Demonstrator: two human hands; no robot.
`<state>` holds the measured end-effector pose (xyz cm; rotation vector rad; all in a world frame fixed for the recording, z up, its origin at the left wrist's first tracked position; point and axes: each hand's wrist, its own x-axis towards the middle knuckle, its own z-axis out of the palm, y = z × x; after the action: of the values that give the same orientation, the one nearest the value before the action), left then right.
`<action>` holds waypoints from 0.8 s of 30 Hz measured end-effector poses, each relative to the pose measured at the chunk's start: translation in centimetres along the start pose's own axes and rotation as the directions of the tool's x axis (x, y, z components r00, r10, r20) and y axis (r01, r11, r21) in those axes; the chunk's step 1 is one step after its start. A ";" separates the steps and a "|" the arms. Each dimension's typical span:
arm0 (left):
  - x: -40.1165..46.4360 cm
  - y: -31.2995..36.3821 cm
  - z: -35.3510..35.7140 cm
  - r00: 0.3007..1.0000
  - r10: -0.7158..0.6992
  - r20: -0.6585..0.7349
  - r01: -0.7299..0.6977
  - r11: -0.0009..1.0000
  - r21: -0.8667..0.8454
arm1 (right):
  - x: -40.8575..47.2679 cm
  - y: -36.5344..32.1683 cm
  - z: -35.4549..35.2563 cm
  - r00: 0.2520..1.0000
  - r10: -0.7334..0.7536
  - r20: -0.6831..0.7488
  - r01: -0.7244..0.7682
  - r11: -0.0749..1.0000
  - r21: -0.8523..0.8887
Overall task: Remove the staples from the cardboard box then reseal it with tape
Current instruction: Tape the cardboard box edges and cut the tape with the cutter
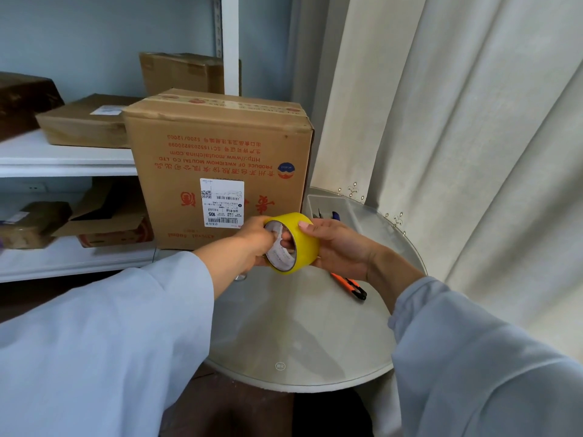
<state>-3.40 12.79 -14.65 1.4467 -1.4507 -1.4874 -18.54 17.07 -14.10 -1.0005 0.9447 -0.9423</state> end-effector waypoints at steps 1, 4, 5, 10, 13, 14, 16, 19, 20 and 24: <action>0.0 -0.1 0.0 1.000 -0.003 -0.001 0.003 1.000 0.005 | -0.1 0.0 0.0 1.000 -0.003 0.005 0.003 1.000 0.001; 0.0 -0.1 0.0 1.000 -0.008 0.007 0.008 1.000 -0.010 | -0.3 -0.1 0.0 0.999 -0.007 0.035 0.008 1.000 -0.005; 0.1 -0.2 0.1 1.000 -0.009 0.008 0.010 1.000 -0.016 | -0.2 -0.1 0.0 0.999 -0.005 0.048 0.006 1.000 -0.019; 0.5 -0.6 -0.2 0.999 -0.035 0.014 0.035 0.998 -0.053 | -0.2 -0.1 0.1 0.998 0.002 0.065 0.006 0.994 -0.110; 0.3 -0.5 -0.3 0.999 -0.041 0.029 0.043 0.996 -0.076 | -0.1 -0.3 0.3 1.000 0.001 0.018 0.001 0.995 -0.104; 0.2 -0.4 -0.3 0.999 -0.039 0.034 0.042 0.996 -0.079 | 0.0 -0.3 0.4 1.000 0.004 -0.018 -0.006 0.996 -0.089; 0.2 -0.3 -0.2 0.999 -0.022 0.034 0.025 0.996 -0.084 | 0.3 -0.4 0.4 0.993 0.018 -0.117 -0.025 0.998 -0.056; -0.1 0.1 0.2 0.999 0.014 0.036 -0.010 0.994 -0.105 | 0.7 -0.4 0.4 0.972 0.037 -0.232 -0.048 0.998 -0.041; -0.2 0.2 0.3 0.999 0.027 0.032 -0.024 0.994 -0.110 | 0.7 -0.5 0.4 0.968 0.038 -0.248 -0.048 0.998 -0.035; 0.2 0.2 0.4 0.994 0.102 -0.027 -0.104 0.992 -0.069 | 0.5 -0.9 0.5 0.974 0.029 -0.225 -0.036 0.999 -0.028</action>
<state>-3.84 12.68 -14.56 1.3233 -1.4223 -1.4390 -18.11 16.50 -13.26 -0.9145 1.1646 -1.0306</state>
